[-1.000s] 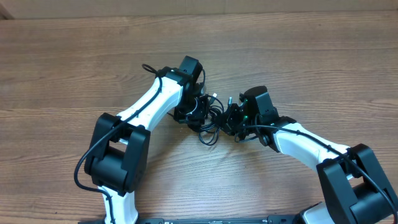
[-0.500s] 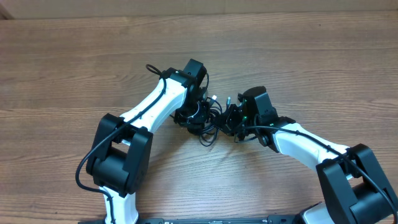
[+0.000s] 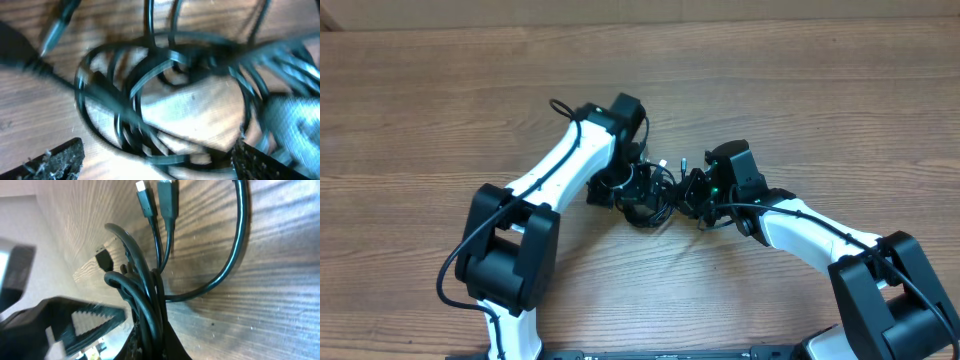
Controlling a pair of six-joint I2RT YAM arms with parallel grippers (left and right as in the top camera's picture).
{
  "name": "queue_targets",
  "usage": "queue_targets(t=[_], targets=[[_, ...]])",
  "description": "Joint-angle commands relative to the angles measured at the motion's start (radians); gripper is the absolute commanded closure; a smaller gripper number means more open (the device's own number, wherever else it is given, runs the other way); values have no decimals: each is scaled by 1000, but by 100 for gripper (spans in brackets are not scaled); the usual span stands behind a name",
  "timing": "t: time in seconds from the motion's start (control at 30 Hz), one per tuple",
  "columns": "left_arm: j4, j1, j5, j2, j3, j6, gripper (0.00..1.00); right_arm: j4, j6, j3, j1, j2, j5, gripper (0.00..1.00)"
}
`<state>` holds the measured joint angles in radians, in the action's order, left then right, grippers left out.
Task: Untangle cables
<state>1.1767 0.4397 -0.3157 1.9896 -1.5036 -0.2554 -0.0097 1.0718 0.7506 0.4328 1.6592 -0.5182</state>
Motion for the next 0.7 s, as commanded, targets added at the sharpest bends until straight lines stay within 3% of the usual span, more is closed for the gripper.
queue_targets(t=[0.0,0.13,0.33,0.67], targets=[[54,-5,-114,-30,-98,105,3,24,-3,14,-8,-20,58,96],[79,-17,-48,-30,-160,127,0,16,-7,14,-8,-20,73,96],[49,-19,122,-30,-161,56,0,12,-60,14,-8,-20,74,96],[-22,-21,147,-30,-161,149,0,21,-91,14,-8,-20,73,96]])
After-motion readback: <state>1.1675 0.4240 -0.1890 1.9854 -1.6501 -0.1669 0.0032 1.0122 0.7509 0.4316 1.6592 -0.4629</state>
